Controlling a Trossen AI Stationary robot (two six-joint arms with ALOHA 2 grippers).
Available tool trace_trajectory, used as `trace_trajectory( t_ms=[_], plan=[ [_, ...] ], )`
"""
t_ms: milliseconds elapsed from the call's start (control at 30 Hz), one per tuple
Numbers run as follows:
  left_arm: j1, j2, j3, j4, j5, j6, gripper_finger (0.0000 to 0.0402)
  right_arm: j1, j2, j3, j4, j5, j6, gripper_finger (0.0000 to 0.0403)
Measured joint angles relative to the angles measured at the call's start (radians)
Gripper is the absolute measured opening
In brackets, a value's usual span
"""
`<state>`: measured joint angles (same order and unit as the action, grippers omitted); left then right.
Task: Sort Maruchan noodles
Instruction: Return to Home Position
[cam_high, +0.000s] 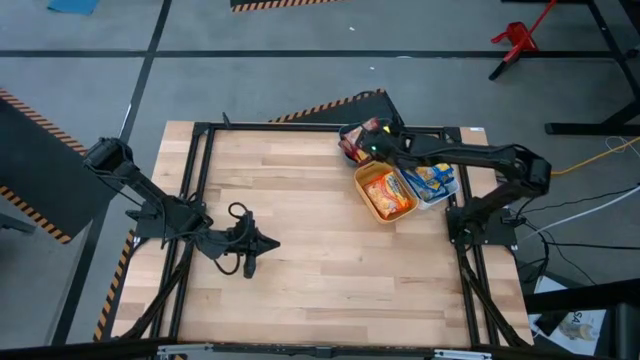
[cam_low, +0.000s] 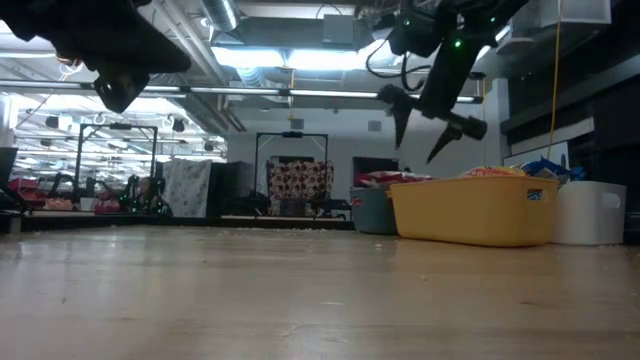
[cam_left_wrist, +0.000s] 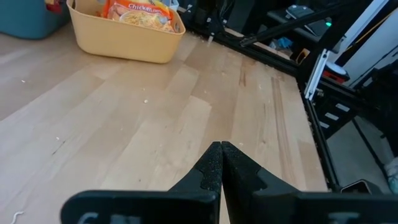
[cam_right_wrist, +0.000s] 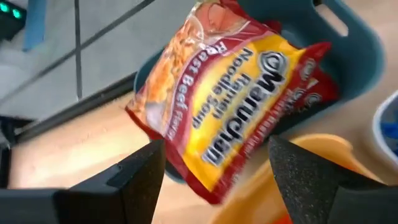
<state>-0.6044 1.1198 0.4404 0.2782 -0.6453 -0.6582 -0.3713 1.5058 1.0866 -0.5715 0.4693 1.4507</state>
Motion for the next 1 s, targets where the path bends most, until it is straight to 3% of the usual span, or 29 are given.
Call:
trace_trajectory(
  t_ms=[200, 333, 500, 667, 867, 1000],
  plan=[
    [0.000, -0.019, 0.000, 0.009, -0.003, 0.020, 0.0000, 0.046, -0.058, -0.001, -0.005, 0.059, -0.079, 0.0269],
    [0.026, -0.117, 0.008, 0.009, 0.047, 0.068, 0.0000, 0.054, -0.141, -0.002, 0.113, 0.032, -0.350, 0.0269],
    [0.077, -0.315, 0.049, 0.002, 0.077, 0.229, 0.0000, 0.050, -0.303, -0.002, 0.288, -0.242, -0.716, 0.0269],
    [0.106, -0.500, 0.075, 0.017, -0.052, 0.403, 0.0000, 0.051, -0.491, -0.001, 0.266, -0.510, -0.934, 0.0269],
    [0.109, -0.657, 0.076, 0.006, -0.069, 0.456, 0.0000, 0.051, -0.652, -0.001, 0.242, -0.661, -1.122, 0.0269],
    [0.143, -0.728, 0.075, -0.067, 0.017, 0.489, 0.0000, 0.051, -0.727, -0.053, 0.248, -0.697, -1.195, 0.0269]
  ],
)
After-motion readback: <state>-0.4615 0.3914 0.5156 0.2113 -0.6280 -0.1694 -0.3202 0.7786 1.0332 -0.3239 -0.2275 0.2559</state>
